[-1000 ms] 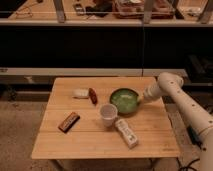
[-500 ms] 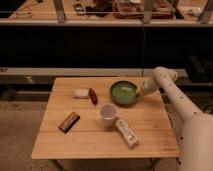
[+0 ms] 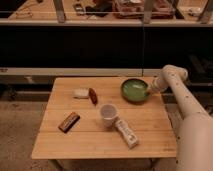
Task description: Drag the ceramic bowl in a circle
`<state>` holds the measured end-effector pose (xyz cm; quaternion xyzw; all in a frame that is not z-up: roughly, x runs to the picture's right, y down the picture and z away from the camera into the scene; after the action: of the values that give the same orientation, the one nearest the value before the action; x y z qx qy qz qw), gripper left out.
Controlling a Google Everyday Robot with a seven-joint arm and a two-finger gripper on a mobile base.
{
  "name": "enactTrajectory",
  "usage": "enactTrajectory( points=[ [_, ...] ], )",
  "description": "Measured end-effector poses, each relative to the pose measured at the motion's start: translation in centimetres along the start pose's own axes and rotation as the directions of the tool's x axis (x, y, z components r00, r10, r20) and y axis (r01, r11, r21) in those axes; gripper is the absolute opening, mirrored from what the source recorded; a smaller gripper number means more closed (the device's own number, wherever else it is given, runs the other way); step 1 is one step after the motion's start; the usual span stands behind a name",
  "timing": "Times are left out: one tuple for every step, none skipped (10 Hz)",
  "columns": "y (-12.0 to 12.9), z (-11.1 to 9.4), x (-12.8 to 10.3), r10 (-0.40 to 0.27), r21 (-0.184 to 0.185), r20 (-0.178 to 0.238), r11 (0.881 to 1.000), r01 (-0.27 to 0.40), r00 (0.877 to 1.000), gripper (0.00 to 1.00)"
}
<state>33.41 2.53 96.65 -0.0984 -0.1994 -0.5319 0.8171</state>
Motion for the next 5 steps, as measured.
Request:
enactTrajectory(
  points=[
    [1.2,-0.6,-0.3,0.007,-0.016,0.003,1.000,-0.007,1.000,0.00],
    [2.6,-1.3,-1.3,0.009,-0.029,0.017,1.000,-0.009,1.000,0.00],
    [3.2,-1.9,-2.2,0.007,-0.030,0.028,1.000,-0.006,1.000,0.00],
    [3.7,-2.8,-3.4,-0.002,-0.026,0.041,1.000,0.003,0.999,0.00],
    [3.9,-3.8,-4.4,-0.018,-0.021,0.047,1.000,0.019,0.999,0.00]
  ],
)
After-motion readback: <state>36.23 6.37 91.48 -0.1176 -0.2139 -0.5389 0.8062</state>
